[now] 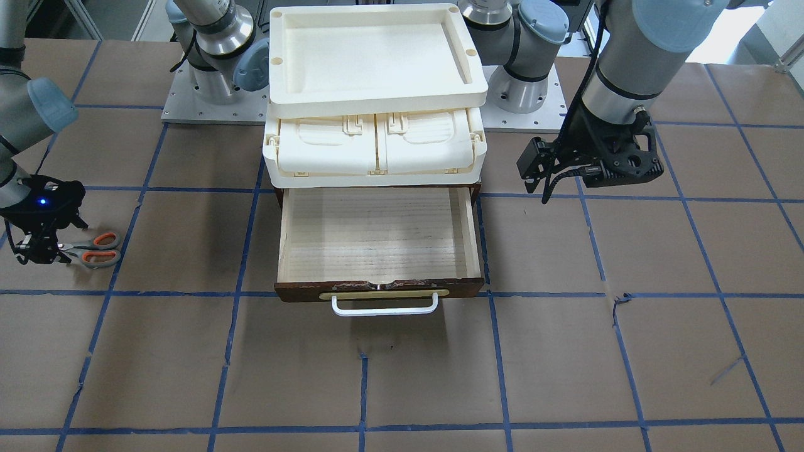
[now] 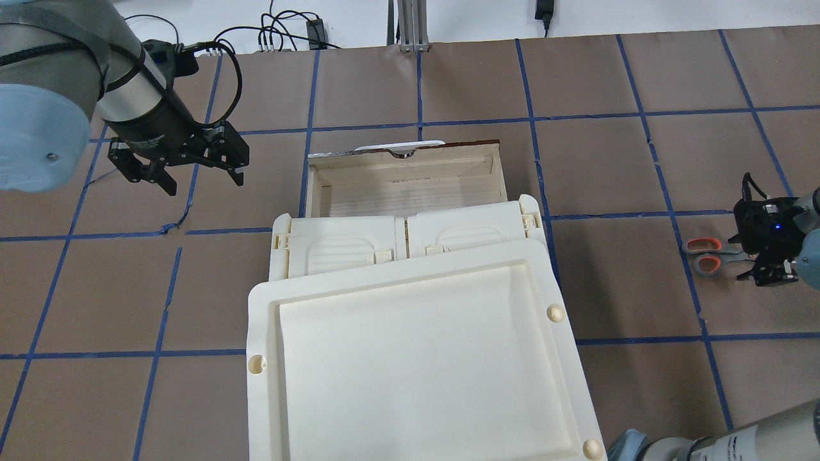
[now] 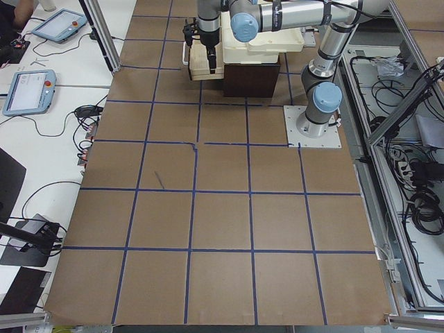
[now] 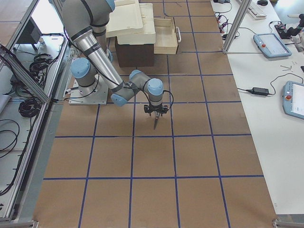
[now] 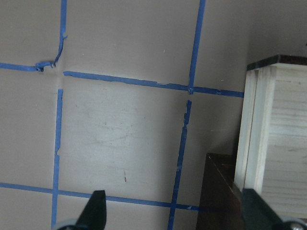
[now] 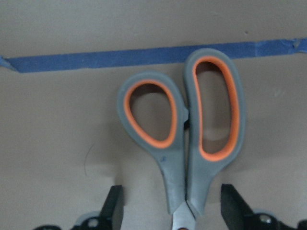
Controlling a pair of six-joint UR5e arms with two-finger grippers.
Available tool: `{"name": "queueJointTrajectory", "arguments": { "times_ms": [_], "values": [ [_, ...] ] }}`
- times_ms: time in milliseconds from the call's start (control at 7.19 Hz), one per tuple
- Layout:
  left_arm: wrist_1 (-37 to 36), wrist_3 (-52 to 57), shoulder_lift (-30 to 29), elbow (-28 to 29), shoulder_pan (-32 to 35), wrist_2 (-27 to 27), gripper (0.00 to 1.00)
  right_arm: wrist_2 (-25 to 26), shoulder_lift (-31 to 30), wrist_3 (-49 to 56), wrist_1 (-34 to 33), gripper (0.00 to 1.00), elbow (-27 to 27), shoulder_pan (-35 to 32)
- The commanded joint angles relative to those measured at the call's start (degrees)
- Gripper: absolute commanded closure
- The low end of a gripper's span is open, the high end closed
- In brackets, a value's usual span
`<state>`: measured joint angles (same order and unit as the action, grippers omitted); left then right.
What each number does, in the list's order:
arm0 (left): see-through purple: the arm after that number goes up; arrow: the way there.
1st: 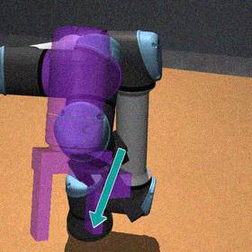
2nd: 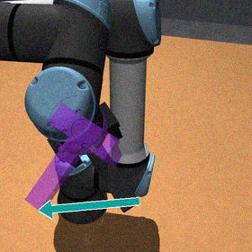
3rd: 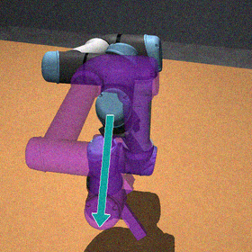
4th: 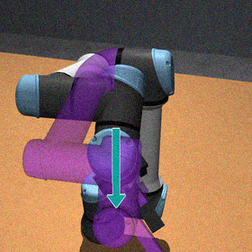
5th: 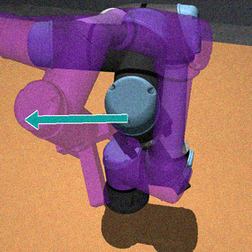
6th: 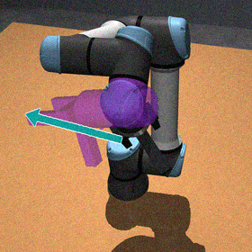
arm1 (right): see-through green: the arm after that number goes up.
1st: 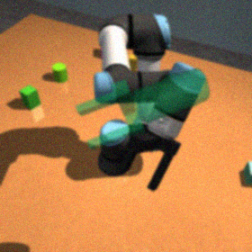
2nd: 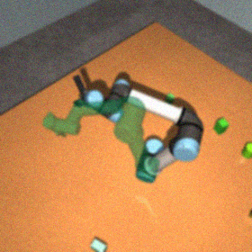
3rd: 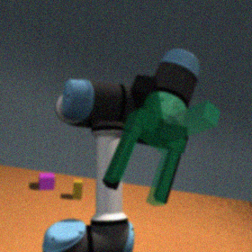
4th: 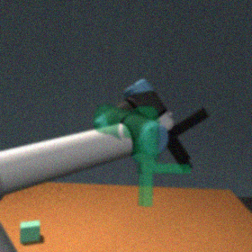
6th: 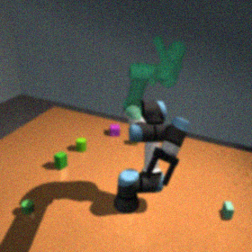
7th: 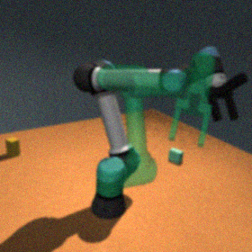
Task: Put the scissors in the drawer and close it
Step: 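Lower the right gripper over the scissors handles and close on them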
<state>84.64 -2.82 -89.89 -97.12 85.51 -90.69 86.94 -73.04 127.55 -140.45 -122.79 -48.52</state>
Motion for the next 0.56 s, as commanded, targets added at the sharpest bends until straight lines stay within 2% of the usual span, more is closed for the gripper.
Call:
{"name": "queueJointTrajectory", "arguments": {
  "times_ms": [0,139,417],
  "values": [
    [0.0,0.0,0.0,0.1,0.0,0.0,0.0,0.2,-0.1,-0.4,0.0,0.75,0.1,0.0],
    [-0.2,-0.1,-0.1,0.2,-0.1,0.2,0.0,0.2,-0.1,-0.4,0.0,0.9,0.1,0.0],
    [-0.1,-0.1,-0.1,0.1,-0.1,0.2,0.0,0.1,-1.0,-2.3,0.3,0.97,1.2,0.0]
  ]
}}
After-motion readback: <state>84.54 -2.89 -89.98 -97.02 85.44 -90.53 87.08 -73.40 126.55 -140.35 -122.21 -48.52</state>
